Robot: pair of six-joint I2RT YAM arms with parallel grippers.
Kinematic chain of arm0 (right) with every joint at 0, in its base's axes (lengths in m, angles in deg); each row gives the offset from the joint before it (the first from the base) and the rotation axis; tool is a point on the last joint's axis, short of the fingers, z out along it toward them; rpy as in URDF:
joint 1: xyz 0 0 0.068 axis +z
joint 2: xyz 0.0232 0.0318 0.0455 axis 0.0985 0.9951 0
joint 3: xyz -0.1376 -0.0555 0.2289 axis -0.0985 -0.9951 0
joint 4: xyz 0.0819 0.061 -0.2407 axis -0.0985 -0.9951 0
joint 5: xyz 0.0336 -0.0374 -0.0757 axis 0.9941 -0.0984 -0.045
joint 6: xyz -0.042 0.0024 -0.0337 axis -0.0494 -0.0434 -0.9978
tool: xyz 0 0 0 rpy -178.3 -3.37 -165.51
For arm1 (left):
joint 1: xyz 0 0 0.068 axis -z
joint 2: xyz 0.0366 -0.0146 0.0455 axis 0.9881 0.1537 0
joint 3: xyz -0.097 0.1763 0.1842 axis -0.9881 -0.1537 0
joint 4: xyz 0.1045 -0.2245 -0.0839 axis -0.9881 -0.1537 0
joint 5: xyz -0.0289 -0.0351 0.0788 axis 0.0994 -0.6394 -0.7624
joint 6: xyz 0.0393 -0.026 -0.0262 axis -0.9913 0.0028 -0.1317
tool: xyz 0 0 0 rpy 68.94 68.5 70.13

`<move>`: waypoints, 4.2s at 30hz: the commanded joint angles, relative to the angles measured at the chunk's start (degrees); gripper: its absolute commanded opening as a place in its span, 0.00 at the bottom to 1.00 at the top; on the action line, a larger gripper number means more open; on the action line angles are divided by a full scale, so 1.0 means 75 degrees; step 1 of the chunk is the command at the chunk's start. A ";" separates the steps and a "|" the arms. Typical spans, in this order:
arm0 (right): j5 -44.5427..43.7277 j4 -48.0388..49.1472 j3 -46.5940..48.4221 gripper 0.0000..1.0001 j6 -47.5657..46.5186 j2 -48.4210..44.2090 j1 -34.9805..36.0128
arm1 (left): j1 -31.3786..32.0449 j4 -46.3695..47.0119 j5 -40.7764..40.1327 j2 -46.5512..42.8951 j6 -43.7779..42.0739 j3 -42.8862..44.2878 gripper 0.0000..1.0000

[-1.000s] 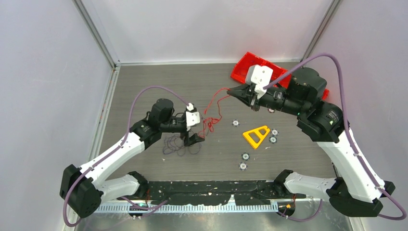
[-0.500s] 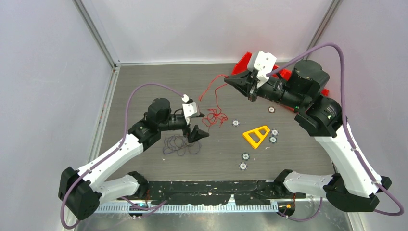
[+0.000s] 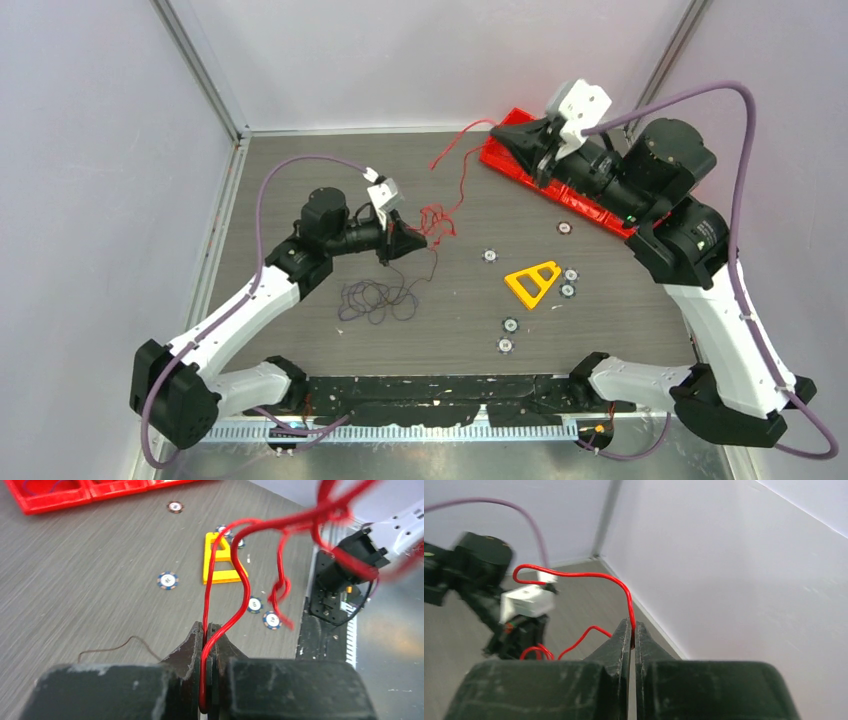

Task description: Untangle the cables

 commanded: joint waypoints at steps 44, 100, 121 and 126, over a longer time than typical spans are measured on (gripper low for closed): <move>0.1232 -0.0049 0.1550 0.05 -0.1357 0.3288 -0.7433 | -0.1139 -0.3503 -0.0701 0.1212 -0.1175 0.2701 0.91; -0.1010 -0.2237 0.1069 0.64 -0.3166 0.6720 -0.6857 | -0.2181 -0.5328 -0.1372 0.0173 -0.2036 0.1702 0.95; 0.1932 -0.2285 -0.0331 0.91 0.0012 0.5570 -0.2042 | -0.4626 -0.6445 -0.0317 0.1602 -0.1348 0.0739 0.80; 0.1677 -0.2100 0.0267 0.89 0.0290 0.6808 -0.1053 | -0.4827 -0.6413 -0.0416 0.1237 -0.1374 0.0663 0.81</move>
